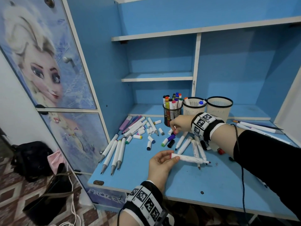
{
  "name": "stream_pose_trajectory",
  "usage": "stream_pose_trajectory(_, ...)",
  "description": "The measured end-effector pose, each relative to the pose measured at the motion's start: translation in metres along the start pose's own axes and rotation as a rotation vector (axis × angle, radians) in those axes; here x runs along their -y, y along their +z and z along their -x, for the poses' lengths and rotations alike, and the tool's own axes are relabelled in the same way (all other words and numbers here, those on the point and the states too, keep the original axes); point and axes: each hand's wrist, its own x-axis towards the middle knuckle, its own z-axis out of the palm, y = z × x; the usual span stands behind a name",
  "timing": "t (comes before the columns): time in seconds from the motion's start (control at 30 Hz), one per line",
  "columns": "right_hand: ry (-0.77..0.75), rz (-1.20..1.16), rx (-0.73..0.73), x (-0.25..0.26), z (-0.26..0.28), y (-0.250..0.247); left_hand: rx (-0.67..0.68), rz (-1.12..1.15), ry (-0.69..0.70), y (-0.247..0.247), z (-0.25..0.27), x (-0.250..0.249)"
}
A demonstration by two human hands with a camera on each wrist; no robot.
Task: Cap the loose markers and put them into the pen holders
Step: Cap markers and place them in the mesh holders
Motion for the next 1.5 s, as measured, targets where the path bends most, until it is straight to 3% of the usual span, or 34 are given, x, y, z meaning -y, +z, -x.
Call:
stream_pose_trajectory(0.2,-0.082,-0.188,-0.316,0.021,0.053,-0.019,0.03,0.078,-0.013,-0.002,0.003,-0.002)
stream_pose_trajectory(0.4,0.046,-0.534,-0.492,0.041,0.13,-0.016,0.049,0.129,0.0,-0.003,0.006,-0.002)
stream_pose_trajectory(0.5,0.107,-0.864,-0.564,0.043,0.16,-0.003,0.052,0.158,0.006,-0.003,0.004,-0.002)
stream_pose_trajectory(0.67,0.243,-1.443,-0.869,0.041,0.191,0.03,0.051,0.267,-0.004,-0.003,0.004,-0.003)
stream_pose_trajectory(0.97,0.428,-2.165,-1.125,0.05,0.178,0.116,0.012,0.292,0.002,-0.001,0.005,-0.004)
stream_pose_trajectory(1.17,0.439,-2.3,-1.162,0.059,0.171,0.135,0.031,0.229,0.02,0.0,0.008,-0.004)
stream_pose_trajectory(1.5,0.352,-2.136,-1.14,0.061,0.171,0.148,0.09,0.116,0.038,-0.002,0.009,-0.001)
